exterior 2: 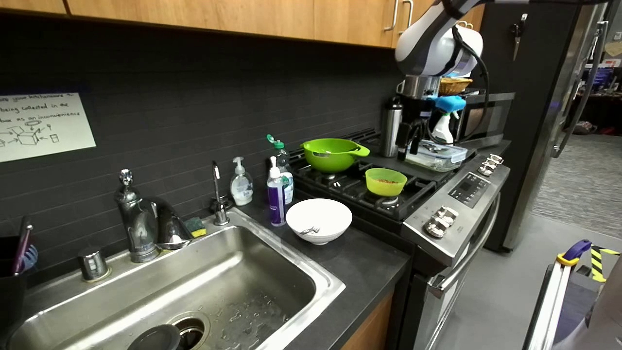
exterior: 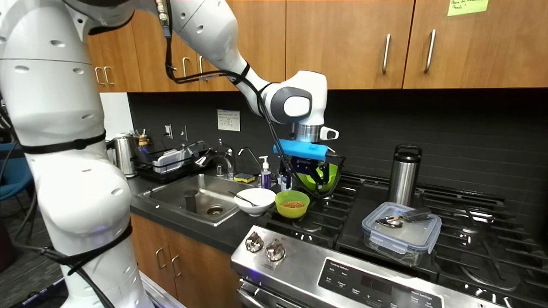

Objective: Pour some of the content of the yellow bowl into the white bowl

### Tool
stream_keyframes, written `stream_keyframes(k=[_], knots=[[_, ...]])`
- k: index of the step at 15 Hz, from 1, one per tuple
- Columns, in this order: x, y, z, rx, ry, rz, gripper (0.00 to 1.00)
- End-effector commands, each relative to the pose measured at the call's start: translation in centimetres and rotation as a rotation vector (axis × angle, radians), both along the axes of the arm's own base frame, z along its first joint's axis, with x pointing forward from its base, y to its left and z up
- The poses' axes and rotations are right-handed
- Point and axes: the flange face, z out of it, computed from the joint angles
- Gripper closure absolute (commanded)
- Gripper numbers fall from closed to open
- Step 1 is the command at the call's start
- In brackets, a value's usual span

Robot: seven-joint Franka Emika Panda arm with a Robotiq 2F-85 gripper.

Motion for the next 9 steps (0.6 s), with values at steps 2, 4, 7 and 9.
stream_keyframes(k=[2,4,7,9], knots=[[2.8,0.1,-1.2,-0.035,-0.016,0.014,0.00],[3.6,0.0,-1.7,-0.045,-0.014,0.016,0.00],[4.5,-0.3,-2.3,-0.055,-0.011,0.014,0.00],[5.1,-0.6,-2.8,-0.058,-0.004,0.006,0.00]])
